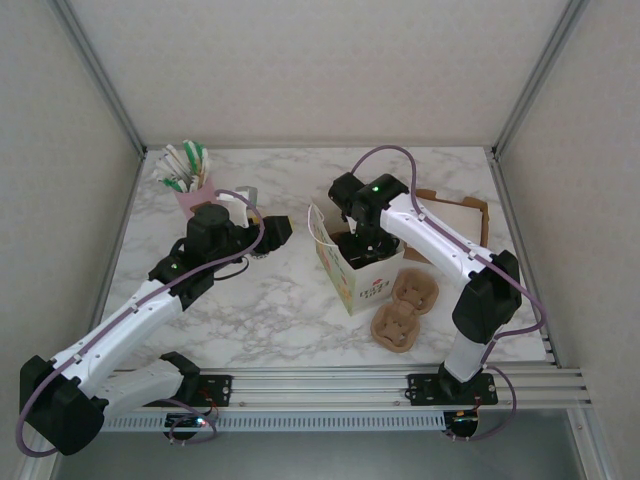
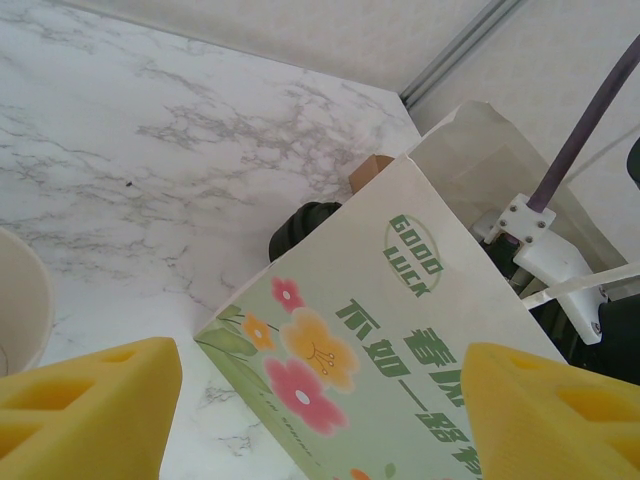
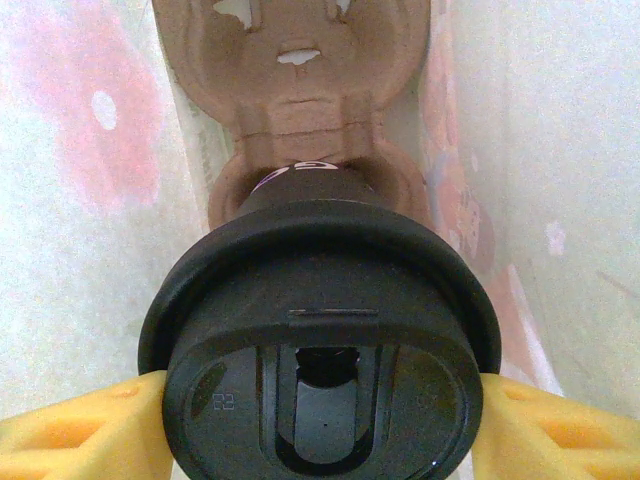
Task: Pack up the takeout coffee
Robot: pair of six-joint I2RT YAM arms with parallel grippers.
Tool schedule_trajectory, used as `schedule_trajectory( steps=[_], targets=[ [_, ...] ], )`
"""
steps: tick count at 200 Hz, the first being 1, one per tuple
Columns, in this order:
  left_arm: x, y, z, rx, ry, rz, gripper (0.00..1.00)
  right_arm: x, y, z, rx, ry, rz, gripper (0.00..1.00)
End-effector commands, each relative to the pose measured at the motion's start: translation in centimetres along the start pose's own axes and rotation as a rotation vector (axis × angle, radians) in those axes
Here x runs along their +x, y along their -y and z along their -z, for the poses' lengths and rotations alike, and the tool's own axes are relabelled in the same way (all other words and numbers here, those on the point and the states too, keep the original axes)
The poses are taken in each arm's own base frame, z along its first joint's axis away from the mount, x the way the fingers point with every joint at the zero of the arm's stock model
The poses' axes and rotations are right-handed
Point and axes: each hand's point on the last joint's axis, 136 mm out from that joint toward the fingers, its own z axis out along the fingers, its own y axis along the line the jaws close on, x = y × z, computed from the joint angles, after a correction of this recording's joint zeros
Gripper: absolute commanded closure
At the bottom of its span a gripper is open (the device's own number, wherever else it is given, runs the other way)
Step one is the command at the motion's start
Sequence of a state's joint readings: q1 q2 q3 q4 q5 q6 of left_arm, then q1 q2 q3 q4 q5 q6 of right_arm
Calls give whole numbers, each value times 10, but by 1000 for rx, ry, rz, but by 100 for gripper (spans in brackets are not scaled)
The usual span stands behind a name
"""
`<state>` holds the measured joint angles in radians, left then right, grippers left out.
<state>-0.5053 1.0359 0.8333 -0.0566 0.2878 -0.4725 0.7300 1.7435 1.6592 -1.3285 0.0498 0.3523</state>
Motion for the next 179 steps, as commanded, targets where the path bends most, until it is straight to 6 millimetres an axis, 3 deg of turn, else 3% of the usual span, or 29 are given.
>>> schedule_trajectory(
  steps=[1,179],
  targets=[
    [-4,7,4,17,15,1,26,7,5,-3,14,-31,-9,30],
    [-5,7,5,16,18,3,26,8,5,2,11,-34,-14,29]
  ],
)
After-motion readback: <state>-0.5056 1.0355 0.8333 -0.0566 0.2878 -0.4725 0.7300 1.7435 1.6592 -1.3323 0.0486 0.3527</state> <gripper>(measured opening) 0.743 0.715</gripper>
